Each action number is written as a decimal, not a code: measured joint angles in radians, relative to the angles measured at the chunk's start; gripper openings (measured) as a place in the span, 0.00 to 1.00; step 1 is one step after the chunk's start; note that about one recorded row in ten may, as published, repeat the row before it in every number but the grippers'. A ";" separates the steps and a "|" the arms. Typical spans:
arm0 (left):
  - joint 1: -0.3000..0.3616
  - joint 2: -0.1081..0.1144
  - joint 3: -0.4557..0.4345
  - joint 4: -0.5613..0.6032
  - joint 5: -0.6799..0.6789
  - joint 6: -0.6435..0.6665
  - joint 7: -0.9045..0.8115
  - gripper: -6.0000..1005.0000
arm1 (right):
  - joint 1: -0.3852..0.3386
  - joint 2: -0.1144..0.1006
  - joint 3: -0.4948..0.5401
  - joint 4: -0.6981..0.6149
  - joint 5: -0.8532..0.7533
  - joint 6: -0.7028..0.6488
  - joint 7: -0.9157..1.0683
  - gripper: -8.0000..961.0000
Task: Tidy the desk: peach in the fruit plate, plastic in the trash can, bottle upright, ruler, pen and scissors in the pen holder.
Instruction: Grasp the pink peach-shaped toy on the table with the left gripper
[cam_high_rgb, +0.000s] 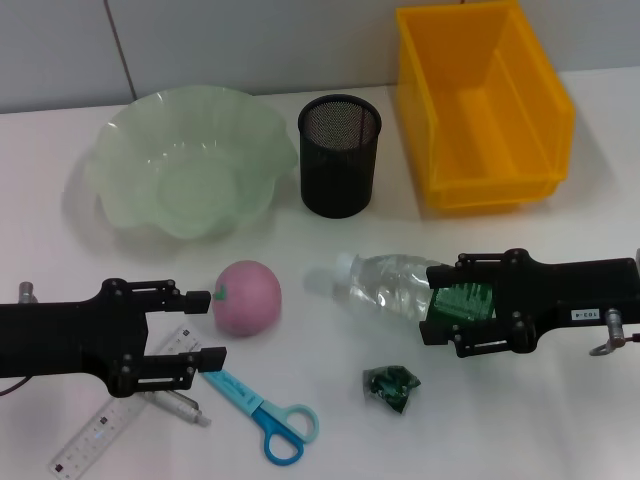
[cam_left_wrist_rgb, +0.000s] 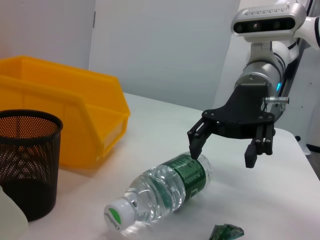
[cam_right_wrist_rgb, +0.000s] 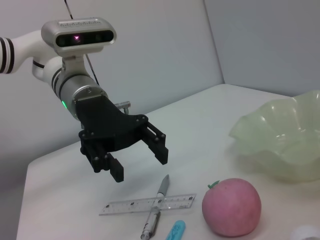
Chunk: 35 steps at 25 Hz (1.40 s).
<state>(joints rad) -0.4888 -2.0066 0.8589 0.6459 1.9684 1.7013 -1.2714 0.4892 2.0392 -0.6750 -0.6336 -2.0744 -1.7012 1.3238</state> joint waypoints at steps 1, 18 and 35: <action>0.000 0.000 0.000 0.000 0.001 0.000 0.000 0.69 | 0.000 0.000 0.000 0.000 0.000 0.000 0.000 0.82; -0.015 0.000 0.000 0.004 0.006 0.010 0.000 0.69 | -0.001 -0.001 -0.001 0.002 -0.003 0.000 0.006 0.82; -0.129 -0.058 0.032 0.130 0.146 -0.155 -0.048 0.68 | 0.002 -0.006 -0.001 -0.002 -0.004 -0.008 0.032 0.82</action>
<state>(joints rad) -0.6175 -2.0650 0.8905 0.7763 2.1140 1.5465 -1.3190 0.4909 2.0329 -0.6765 -0.6353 -2.0786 -1.7090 1.3558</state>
